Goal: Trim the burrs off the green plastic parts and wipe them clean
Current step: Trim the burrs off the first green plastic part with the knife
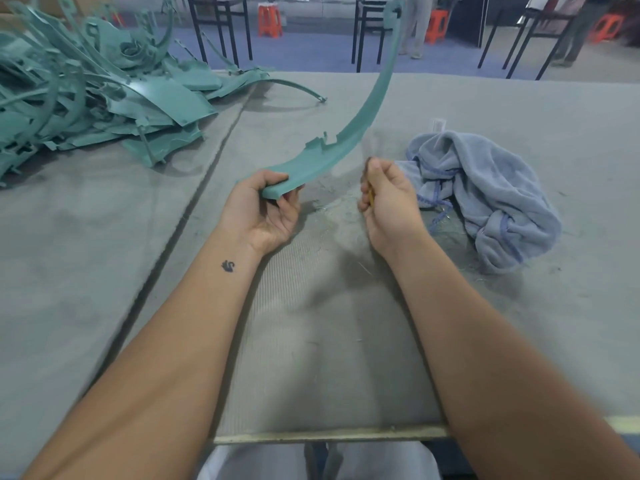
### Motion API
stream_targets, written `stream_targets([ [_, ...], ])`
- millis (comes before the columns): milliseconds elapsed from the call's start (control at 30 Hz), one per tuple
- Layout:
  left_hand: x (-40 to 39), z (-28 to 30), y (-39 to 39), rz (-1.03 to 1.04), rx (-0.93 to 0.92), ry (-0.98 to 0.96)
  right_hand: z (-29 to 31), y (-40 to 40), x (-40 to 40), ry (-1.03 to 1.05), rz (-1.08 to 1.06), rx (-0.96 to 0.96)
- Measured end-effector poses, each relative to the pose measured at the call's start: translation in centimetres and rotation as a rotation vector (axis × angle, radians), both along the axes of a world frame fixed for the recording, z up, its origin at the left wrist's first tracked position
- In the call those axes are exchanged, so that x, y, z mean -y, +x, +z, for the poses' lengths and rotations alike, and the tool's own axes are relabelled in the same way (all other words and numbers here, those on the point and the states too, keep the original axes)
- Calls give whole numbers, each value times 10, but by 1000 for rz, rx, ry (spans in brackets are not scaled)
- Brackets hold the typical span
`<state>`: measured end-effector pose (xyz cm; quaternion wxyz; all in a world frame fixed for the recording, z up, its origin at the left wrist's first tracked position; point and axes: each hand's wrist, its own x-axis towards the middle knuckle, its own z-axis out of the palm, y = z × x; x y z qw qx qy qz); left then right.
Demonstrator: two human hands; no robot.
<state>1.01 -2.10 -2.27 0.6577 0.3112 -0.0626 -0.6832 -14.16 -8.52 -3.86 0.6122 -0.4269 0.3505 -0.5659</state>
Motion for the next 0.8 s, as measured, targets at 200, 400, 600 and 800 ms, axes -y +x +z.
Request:
stream_targets([
  [200, 10, -2, -1, 33, 174, 21, 4, -8, 3, 13, 78, 128],
  [400, 11, -4, -11, 149, 616, 87, 7, -4, -2, -46, 5, -156],
  [600, 3, -13, -6, 426, 1420, -76, 7, -4, -4, -94, 28, -245],
  [800, -3, -11, 21, 210, 1410, 50, 6, -6, -4, -104, -17, -251],
])
